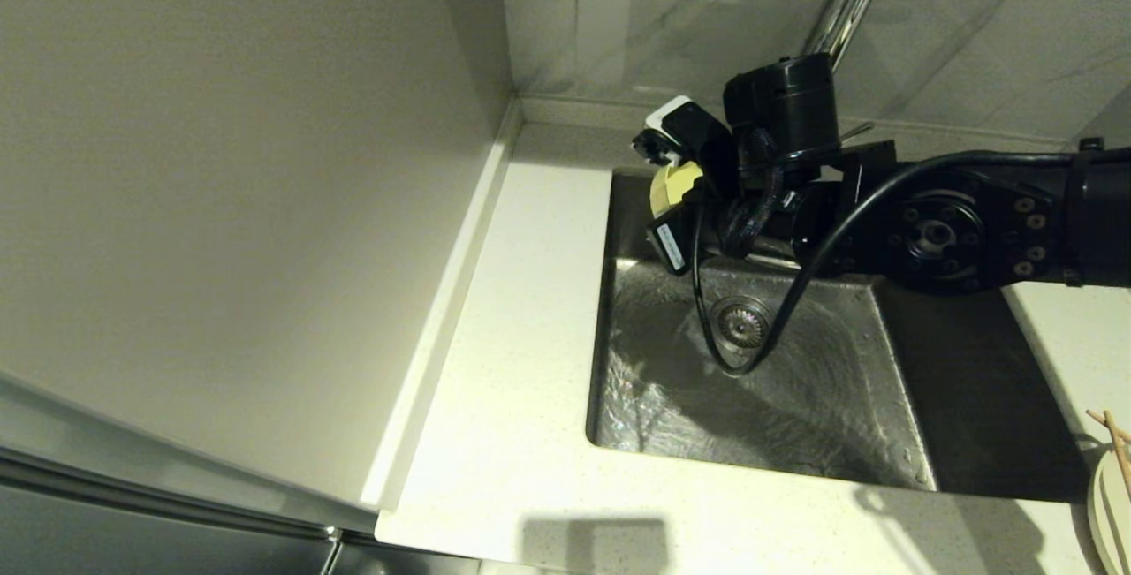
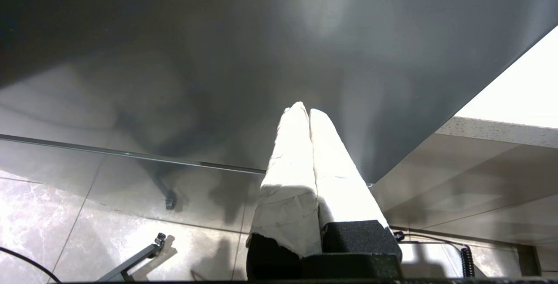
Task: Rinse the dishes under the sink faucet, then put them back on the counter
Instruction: Rinse the bowl
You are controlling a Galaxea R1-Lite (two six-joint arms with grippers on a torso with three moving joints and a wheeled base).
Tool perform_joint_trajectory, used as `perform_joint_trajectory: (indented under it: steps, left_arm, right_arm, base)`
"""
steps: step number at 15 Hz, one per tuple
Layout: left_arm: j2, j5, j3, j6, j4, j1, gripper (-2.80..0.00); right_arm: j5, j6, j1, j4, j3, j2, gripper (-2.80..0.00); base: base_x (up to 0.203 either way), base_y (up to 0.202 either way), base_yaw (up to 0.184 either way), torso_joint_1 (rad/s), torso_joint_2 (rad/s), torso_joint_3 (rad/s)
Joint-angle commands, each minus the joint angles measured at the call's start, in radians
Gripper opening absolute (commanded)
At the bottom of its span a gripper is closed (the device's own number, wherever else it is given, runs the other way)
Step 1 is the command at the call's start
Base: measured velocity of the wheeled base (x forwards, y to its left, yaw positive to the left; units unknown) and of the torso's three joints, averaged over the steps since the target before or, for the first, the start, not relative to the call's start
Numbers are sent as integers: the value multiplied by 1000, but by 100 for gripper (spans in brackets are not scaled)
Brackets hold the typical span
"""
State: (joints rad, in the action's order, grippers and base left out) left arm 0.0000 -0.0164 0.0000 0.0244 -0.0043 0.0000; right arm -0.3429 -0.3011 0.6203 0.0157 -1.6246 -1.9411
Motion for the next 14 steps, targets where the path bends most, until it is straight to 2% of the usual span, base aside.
perform_joint_trajectory:
  steps: [1,5,9,12,14]
  left_arm:
    - [-2,0,0,0,0,0,-280]
    - [-2,0,0,0,0,0,-280]
    - [-2,0,0,0,0,0,-280]
    - [-2,0,0,0,0,0,-280]
    - [-2,0,0,0,0,0,-280]
  right_arm:
    - [2,-3,-29,0,-19,-17,-280]
    - [2,-3,-68,-3,-23,-24,-280]
    - [4,-6,-69,1,-1,2,-280]
    - [12,-11,-8,8,51,56,-280]
    - [45,0,46,12,109,111,-280]
  base:
    - [0,0,0,0,0,0]
    - [0,0,0,0,0,0]
    - [0,0,0,0,0,0]
    - [0,0,0,0,0,0]
    - [0,0,0,0,0,0]
